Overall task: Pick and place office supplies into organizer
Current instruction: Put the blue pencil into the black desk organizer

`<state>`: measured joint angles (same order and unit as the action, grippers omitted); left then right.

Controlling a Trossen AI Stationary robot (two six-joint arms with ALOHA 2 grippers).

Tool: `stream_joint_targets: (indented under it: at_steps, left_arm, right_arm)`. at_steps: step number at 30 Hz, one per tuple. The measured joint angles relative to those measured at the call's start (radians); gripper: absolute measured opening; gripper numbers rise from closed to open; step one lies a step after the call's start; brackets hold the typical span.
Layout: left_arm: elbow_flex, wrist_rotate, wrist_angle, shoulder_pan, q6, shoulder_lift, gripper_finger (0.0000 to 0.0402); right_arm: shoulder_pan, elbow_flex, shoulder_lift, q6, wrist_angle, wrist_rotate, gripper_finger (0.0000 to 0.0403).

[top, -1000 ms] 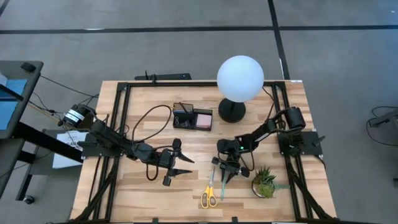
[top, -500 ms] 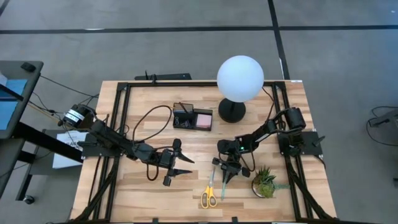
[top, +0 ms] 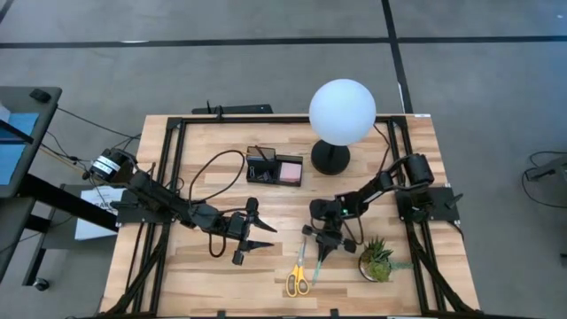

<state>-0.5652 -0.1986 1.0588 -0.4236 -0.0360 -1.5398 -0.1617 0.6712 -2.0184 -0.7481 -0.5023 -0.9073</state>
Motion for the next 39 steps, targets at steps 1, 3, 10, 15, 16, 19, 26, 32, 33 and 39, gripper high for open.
stream_joint_targets:
  at_steps: [1,3,10,15,16,19,26,32,33,39]
  left_arm:
    - [0.0,0.0,0.0,0.0,0.0,0.0,0.0167]
    - [0.0,0.0,0.0,0.0,0.0,0.0,0.0167]
    - [0.0,-0.001,0.0,0.0,0.047,0.0,0.0167]
    - [0.0,0.0,-0.014,-0.001,0.087,0.0,0.0167]
    - [0.0,-0.001,-0.015,-0.001,0.091,0.0,0.0167]
    - [0.0,0.0,-0.019,-0.001,0.122,0.0,0.0167]
    - [0.0,-0.02,-0.073,-0.001,0.165,0.0,0.0167]
    - [0.0,-0.076,-0.083,-0.001,0.17,0.0,0.0167]
    - [0.0,-0.079,-0.083,-0.001,0.165,0.0,0.0167]
    - [0.0,-0.079,-0.082,-0.001,0.159,0.0,0.0167]
  right_arm:
    - [0.004,0.0,-0.002,0.033,-0.022,-0.018,0.0011]
    - [0.014,-0.001,-0.005,0.089,-0.059,-0.042,0.0006]
    - [0.05,-0.003,-0.006,0.179,-0.147,-0.064,0.0001]
    - [0.066,0.0,-0.003,0.227,-0.22,-0.097,0.0001]
    - [0.066,0.0,-0.003,0.228,-0.22,-0.102,0.0001]
    - [0.065,0.0,-0.003,0.27,-0.198,-0.11,0.0002]
    - [0.004,0.001,-0.002,0.455,-0.153,-0.314,0.0005]
    - [-0.119,0.002,-0.001,0.461,-0.133,-0.326,0.0031]
    - [-0.142,0.002,0.0,0.453,-0.133,-0.326,0.0035]
    - [-0.244,0.002,0.017,0.455,-0.133,-0.289,0.0036]
